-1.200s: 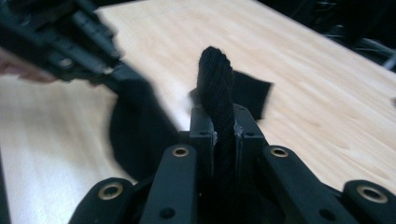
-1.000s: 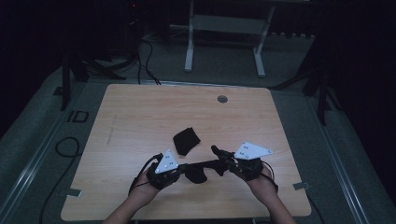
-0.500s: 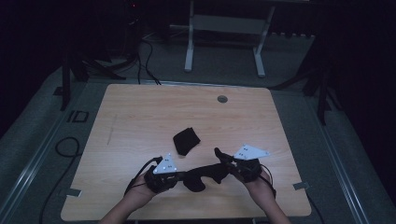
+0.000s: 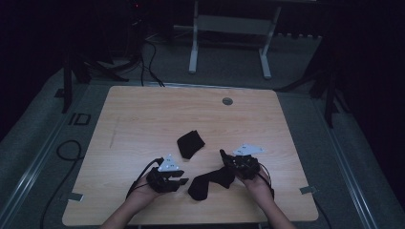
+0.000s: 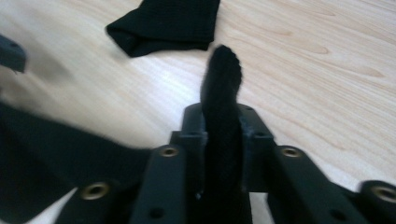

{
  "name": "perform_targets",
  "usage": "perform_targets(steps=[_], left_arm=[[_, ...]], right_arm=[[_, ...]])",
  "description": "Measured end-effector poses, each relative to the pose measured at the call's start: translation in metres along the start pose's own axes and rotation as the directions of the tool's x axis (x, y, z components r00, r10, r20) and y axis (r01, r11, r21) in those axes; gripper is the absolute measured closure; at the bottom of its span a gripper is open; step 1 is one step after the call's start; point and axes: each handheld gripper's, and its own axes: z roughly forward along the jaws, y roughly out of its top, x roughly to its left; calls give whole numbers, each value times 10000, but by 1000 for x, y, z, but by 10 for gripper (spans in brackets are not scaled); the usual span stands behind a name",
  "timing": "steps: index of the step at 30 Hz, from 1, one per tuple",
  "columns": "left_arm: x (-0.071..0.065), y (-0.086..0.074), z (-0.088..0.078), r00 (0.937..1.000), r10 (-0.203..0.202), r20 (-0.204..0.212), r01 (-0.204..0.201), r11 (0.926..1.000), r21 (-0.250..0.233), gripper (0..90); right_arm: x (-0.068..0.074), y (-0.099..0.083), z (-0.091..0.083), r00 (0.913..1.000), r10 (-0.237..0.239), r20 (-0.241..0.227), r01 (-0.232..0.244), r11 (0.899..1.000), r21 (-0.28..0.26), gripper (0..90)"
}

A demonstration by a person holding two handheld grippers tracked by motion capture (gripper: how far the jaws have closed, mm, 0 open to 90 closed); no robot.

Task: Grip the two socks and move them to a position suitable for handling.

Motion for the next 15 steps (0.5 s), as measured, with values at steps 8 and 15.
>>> perform_targets(steps=[8, 15], left_arm=[[-2, 0, -13, 10000, 0, 69, 1, 10000, -66, 615], [-3, -2, -27, 9998, -192, 94, 193, 9997, -156, 593]], right_arm=[[-11, 14, 10, 9997, 133, 192, -133, 9999, 14, 437], [-19, 18, 5, 9992, -216, 329, 219, 9997, -78, 628]])
